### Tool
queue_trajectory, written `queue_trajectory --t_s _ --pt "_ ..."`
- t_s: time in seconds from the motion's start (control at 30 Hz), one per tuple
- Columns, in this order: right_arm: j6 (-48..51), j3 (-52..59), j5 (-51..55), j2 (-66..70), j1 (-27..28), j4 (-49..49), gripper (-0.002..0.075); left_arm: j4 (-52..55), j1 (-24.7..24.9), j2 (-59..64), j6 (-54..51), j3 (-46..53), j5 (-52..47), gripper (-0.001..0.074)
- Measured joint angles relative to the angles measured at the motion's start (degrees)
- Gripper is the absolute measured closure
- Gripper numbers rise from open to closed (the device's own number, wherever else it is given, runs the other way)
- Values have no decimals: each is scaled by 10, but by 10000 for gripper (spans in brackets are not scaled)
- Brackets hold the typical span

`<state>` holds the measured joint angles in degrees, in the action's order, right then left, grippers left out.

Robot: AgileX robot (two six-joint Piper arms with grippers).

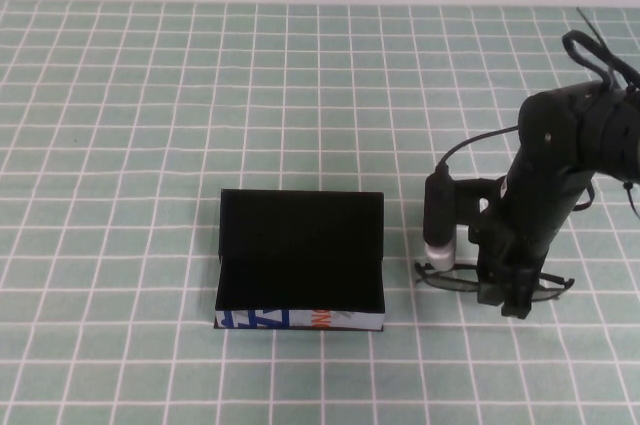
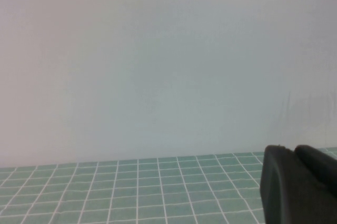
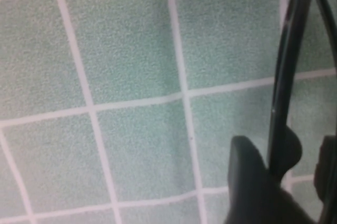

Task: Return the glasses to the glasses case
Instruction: Pick up the glasses from the table, then place the glasses in the glasses case

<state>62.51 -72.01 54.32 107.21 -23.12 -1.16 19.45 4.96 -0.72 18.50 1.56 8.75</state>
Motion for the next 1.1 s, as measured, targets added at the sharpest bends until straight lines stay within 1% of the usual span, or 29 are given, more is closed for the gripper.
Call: queue_trajectory --t_s 0.2,0.4,0.57,0.67,0.8,0.93,1.1 --pt "0 -1 2 -36 0 -10 489 0 0 0 0 0 0 737" --pt "0 -4 5 -61 0 -70 490 0 0 0 0 0 0 737" --pt "-27 -47 30 -64 -8 -108 490 0 0 0 0 0 0 737" --pt "-46 -85 56 -64 -25 -115 490 0 0 0 0 0 0 737" --pt "-56 -124 83 -64 -63 -117 490 0 0 0 0 0 0 737" --pt "-58 -137 87 -60 -104 -119 490 0 0 0 0 0 0 737" --pt "-71 -170 96 -15 -138 -117 490 0 0 0 0 0 0 737"
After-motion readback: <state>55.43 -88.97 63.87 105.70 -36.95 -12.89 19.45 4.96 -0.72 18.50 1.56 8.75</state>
